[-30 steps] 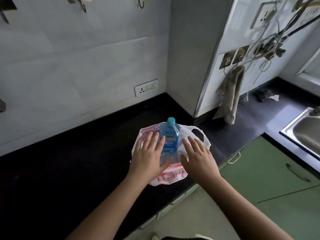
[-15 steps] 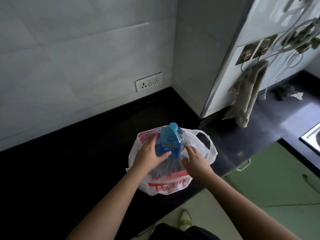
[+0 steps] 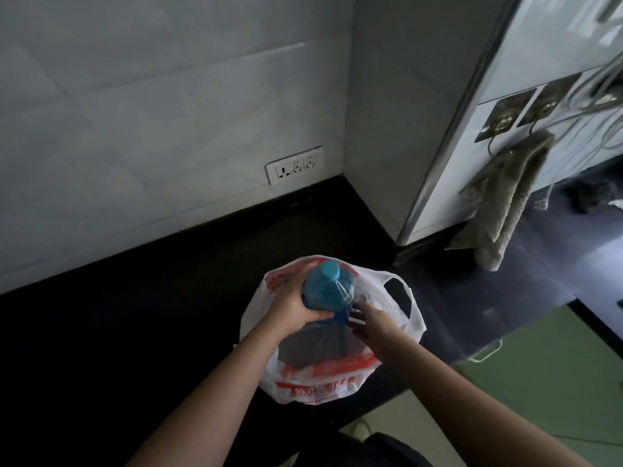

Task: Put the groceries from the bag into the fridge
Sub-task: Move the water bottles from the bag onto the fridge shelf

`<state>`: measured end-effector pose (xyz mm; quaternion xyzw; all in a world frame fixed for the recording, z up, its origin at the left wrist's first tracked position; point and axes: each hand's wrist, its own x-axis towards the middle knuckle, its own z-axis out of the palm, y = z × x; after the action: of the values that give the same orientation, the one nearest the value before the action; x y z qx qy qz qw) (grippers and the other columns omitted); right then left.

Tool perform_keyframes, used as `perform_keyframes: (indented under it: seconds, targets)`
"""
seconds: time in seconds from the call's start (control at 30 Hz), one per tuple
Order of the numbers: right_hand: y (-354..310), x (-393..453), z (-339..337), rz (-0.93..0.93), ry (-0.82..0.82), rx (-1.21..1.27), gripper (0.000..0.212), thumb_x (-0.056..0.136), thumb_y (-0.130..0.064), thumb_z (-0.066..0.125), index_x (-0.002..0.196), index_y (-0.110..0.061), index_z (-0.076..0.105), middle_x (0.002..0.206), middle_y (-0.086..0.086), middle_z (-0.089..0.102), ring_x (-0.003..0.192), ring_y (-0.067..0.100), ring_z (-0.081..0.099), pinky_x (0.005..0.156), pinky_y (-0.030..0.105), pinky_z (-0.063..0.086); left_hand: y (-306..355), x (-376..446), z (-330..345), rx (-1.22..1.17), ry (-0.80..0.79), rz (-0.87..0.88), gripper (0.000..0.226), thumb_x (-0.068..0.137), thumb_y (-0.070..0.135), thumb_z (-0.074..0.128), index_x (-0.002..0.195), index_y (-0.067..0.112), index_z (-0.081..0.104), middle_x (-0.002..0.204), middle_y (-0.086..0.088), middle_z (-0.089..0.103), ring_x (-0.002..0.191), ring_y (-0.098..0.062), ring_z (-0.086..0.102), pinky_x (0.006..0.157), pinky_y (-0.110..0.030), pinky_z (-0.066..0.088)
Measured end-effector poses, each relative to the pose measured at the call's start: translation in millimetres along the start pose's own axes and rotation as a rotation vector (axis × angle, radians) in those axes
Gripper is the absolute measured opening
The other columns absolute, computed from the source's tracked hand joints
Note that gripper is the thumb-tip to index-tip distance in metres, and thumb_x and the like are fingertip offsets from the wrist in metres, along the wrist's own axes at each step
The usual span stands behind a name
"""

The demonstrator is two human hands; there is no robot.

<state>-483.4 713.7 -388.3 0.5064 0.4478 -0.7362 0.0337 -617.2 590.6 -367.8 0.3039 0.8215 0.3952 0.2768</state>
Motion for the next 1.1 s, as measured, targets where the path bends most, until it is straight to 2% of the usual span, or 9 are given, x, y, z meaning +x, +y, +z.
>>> perform_keyframes:
  seconds: [0.1, 0.23, 0.43, 0.57, 0.7, 0.77, 0.87, 1.0, 1.1]
  targets:
    - [-2, 2, -3, 0.017, -0.012, -0.010, 0.031, 0.101, -0.030, 0.040, 0.106, -0.008, 0.061, 0.104, 0.008, 0.065, 0.102, 0.024, 0.059, 0.093, 0.036, 0.045, 6, 1, -2, 0.016, 0.018, 0.019, 0.089, 0.050, 0.021, 0.097, 0.127, 0.028, 0.054, 0.124, 0.015, 0.058, 0.119, -0.008, 0.053, 0.102, -0.024, 0.041]
    - [-2, 2, -4, 0.012, -0.017, -0.005, 0.040, 0.103, -0.038, 0.032, 0.104, -0.009, 0.060, 0.103, 0.009, 0.064, 0.101, 0.024, 0.059, 0.100, 0.040, 0.044, 14, -9, 2, 0.047, 0.035, -0.016, 0.083, 0.054, 0.024, 0.096, 0.124, 0.032, 0.052, 0.116, 0.022, 0.053, 0.109, 0.000, 0.049, 0.081, -0.003, 0.035]
    - [-1, -9, -10, 0.043, -0.048, -0.027, 0.037, 0.100, -0.038, 0.038, 0.098, -0.011, 0.063, 0.107, 0.013, 0.064, 0.102, 0.027, 0.060, 0.093, 0.038, 0.048, 29, -33, 2, 0.127, 0.045, 0.011, 0.090, 0.054, 0.041, 0.093, 0.132, 0.034, 0.048, 0.131, 0.019, 0.053, 0.122, -0.007, 0.048, 0.101, -0.029, 0.041]
    - [-3, -20, -16, 0.034, -0.099, 0.036, 0.024, 0.097, -0.029, 0.048, 0.106, -0.012, 0.063, 0.118, 0.016, 0.060, 0.103, 0.029, 0.063, 0.087, 0.035, 0.050, 47, -51, -9, 0.081, 0.087, 0.040, 0.084, 0.055, 0.039, 0.093, 0.126, 0.042, 0.047, 0.123, 0.027, 0.053, 0.118, 0.002, 0.050, 0.100, -0.026, 0.045]
    - [-7, -34, -25, -0.100, -0.202, 0.080, 0.017, 0.100, -0.023, 0.048, 0.110, -0.015, 0.059, 0.110, 0.007, 0.064, 0.090, 0.015, 0.065, 0.071, 0.025, 0.055, 73, -68, -20, 0.051, 0.139, 0.094, 0.080, 0.058, 0.032, 0.093, 0.120, 0.049, 0.046, 0.109, 0.040, 0.054, 0.107, 0.025, 0.046, 0.083, -0.004, 0.043]
    - [-13, -45, -26, -0.143, -0.243, 0.112, 0.015, 0.101, -0.021, 0.046, 0.103, -0.020, 0.060, 0.102, 0.003, 0.065, 0.088, 0.015, 0.066, 0.071, 0.027, 0.056, 83, -73, -23, 0.045, 0.151, 0.126, 0.076, 0.058, 0.030, 0.093, 0.119, 0.046, 0.050, 0.110, 0.041, 0.055, 0.109, 0.022, 0.048, 0.082, -0.005, 0.043]
    - [-24, -56, -26, -0.169, -0.296, 0.087, 0.015, 0.099, -0.022, 0.051, 0.103, -0.019, 0.065, 0.102, 0.006, 0.067, 0.089, 0.019, 0.066, 0.077, 0.030, 0.057, 92, -78, -24, 0.033, 0.184, 0.149, 0.079, 0.057, 0.033, 0.094, 0.124, 0.039, 0.054, 0.117, 0.027, 0.060, 0.112, 0.014, 0.052, 0.089, -0.014, 0.047]
    - [-34, -66, -26, -0.122, -0.327, 0.032, 0.022, 0.094, -0.032, 0.057, 0.107, -0.020, 0.070, 0.103, 0.010, 0.067, 0.090, 0.024, 0.067, 0.077, 0.032, 0.056, 99, -87, -27, -0.012, 0.233, 0.139, 0.076, 0.056, 0.029, 0.094, 0.114, 0.052, 0.050, 0.111, 0.027, 0.060, 0.105, 0.018, 0.054, 0.084, -0.004, 0.045]
    - [-37, -71, -27, -0.121, -0.361, -0.004, 0.024, 0.097, -0.031, 0.054, 0.111, -0.019, 0.069, 0.108, 0.013, 0.064, 0.092, 0.026, 0.067, 0.079, 0.035, 0.058, 102, -96, -28, -0.068, 0.267, 0.113, 0.078, 0.058, 0.027, 0.093, 0.119, 0.049, 0.050, 0.116, 0.023, 0.059, 0.108, 0.015, 0.054, 0.084, -0.007, 0.048]
